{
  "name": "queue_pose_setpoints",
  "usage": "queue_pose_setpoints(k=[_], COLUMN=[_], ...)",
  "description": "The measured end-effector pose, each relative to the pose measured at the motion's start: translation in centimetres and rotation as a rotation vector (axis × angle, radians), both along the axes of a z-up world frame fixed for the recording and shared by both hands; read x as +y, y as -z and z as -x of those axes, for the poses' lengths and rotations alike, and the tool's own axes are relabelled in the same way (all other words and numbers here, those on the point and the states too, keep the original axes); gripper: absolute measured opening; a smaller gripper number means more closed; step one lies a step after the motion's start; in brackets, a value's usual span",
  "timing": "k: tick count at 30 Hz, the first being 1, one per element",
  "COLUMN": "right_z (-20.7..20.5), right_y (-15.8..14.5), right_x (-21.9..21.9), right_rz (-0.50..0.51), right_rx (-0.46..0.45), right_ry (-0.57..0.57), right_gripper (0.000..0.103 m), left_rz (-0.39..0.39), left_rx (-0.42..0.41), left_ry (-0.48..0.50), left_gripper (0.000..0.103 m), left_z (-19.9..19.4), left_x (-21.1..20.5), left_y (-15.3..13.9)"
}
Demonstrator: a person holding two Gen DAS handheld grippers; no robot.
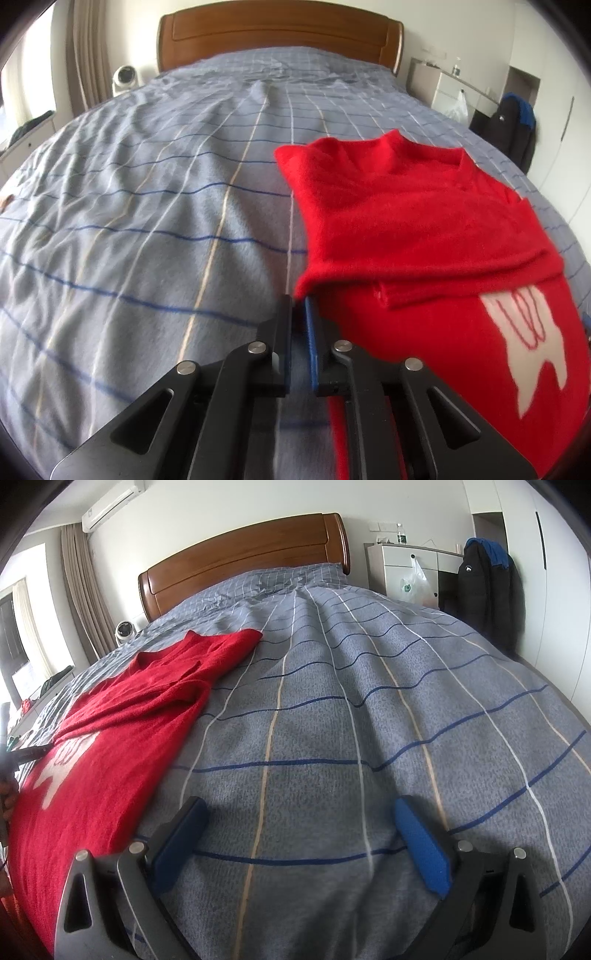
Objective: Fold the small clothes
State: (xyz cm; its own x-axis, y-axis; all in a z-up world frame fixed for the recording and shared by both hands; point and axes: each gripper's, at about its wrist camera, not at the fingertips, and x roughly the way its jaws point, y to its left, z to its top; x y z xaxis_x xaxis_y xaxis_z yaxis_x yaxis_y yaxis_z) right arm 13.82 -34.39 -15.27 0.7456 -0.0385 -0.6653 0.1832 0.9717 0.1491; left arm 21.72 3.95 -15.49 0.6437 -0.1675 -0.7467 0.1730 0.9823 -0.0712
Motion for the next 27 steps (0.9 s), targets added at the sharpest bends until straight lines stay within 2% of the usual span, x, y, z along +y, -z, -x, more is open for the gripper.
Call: queue_pose_setpoints(k=[3, 4, 6, 7, 8, 10, 14, 17, 19, 21, 27], right_z=[0.0, 0.0, 0.0, 0.0, 0.0, 0.0, 0.1, 0.1, 0.1, 0.1, 0.1], right_y=[0.0, 0.0, 0.0, 0.0, 0.0, 0.0, 0.0, 0.0, 0.0, 0.0, 0.0], right_x=[-0.1, -0.1, -0.1, -0.1, -0.1, -0.1, -0.1, -0.1, -0.1, -0.1, -0.1], right_rz=[-0.003, -0.003, -0.003, -0.003, -0.003, -0.003, -0.002, -0.003, -0.003, -0.003, -0.003], right_rx=[-0.004, -0.005, -0.005, -0.005, -0.004, -0.005, -0.003, -0.004, -0.005, -0.004, -0.006], right_ry=[-0.002, -0.002, -0.002, -0.002, -0.002, -0.002, -0.001, -0.001, -0.002, -0.001, -0.001], right_gripper=[0.1, 0.1, 0.1, 0.1, 0.1, 0.1, 0.1, 0.1, 0.1, 0.1, 0.1], left_rz=[0.0, 0.01, 0.021, 0.018, 0.009, -0.005, -0.021, -0.032, 0.011, 0.059, 0.049], left_rx=[0.016, 0.017, -0.007, -0.022, -0.054, -0.102, -0.139, -0.108, -0.041, -0.074, -0.069], left_ry=[0.006, 0.004, -0.037, -0.058, -0.099, -0.152, -0.267, -0.33, -0.324, -0.322, -0.308], left_gripper=[0.009, 0.013, 0.035, 0.058, 0.075, 0.086, 0.094, 0.097, 0.097, 0.101, 0.102], left_z=[1.6, 2.3, 3.7, 4.0, 4.5, 4.6, 2.7, 1.4, 0.9, 1.2, 0.7], left_x=[1.2, 1.9, 3.8, 4.4, 5.4, 6.8, 10.0, 12.2, 13.3, 13.8, 13.4], left_y=[-0.2, -0.4, -1.1, -1.4, -1.9, -2.5, -2.6, 0.1, 2.3, 1.9, 2.2])
